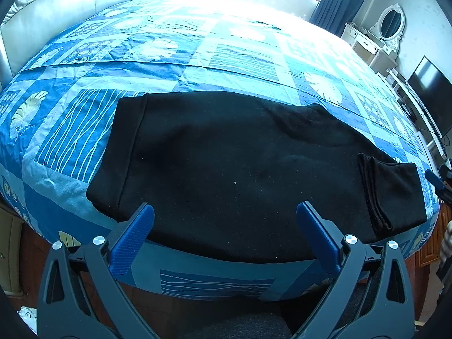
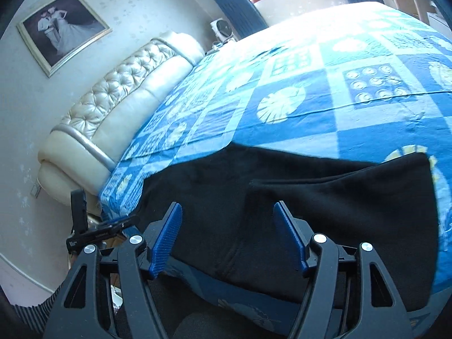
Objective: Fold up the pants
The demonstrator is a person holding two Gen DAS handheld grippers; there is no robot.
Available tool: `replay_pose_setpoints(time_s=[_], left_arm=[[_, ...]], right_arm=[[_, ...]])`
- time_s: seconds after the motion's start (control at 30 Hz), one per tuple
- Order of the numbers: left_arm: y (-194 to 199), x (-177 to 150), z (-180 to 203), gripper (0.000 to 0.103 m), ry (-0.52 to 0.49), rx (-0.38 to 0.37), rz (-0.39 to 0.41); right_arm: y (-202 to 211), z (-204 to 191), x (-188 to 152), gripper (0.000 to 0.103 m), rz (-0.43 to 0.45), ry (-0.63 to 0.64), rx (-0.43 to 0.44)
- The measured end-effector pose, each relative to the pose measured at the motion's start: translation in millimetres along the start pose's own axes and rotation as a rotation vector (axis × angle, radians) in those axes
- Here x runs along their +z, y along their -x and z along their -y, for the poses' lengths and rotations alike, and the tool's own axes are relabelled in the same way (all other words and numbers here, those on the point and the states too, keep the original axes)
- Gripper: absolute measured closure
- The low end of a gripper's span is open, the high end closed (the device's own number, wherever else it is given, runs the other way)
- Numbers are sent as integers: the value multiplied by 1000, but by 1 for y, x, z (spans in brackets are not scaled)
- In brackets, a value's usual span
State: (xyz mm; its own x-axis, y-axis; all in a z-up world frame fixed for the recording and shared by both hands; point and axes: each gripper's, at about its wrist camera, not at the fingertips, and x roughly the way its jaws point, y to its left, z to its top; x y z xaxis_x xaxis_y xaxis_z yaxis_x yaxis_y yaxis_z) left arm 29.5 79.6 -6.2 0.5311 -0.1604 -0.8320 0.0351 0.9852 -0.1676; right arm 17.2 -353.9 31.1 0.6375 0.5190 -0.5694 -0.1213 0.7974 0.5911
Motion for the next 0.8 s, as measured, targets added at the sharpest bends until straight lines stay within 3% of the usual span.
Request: replay_pose_setpoints(time_s=[0.1, 0.2, 0.27, 0.4, 0.47, 0.53, 0.67, 0.8], left_arm=[[1, 0, 2, 2, 3, -9, 2], [0, 0, 5, 2, 1, -14, -1], [-1, -1, 7, 2, -7, -12, -3], [-3, -4, 13, 2, -22, -12, -13], [-5, -6, 15, 2, -29, -12, -20], [-8, -7, 17, 2, -36, -12, -29], [-12, -9, 18, 2, -48, -9, -39], [-14, -11, 17, 2, -48, -12, -44]], right_arm=[[28, 84, 12, 36, 59, -217, -5], [21, 159, 0, 36, 30, -457, 17], [9, 188, -11, 36, 18, -560, 60], [-8, 197, -17, 43, 18, -604, 161], [-18, 196, -17, 70, 2, -616, 162], [-24, 192, -19, 81, -3, -596, 110], [-30, 186, -27, 83, 23, -601, 62], [-22, 187, -27, 78, 35, -621, 95]])
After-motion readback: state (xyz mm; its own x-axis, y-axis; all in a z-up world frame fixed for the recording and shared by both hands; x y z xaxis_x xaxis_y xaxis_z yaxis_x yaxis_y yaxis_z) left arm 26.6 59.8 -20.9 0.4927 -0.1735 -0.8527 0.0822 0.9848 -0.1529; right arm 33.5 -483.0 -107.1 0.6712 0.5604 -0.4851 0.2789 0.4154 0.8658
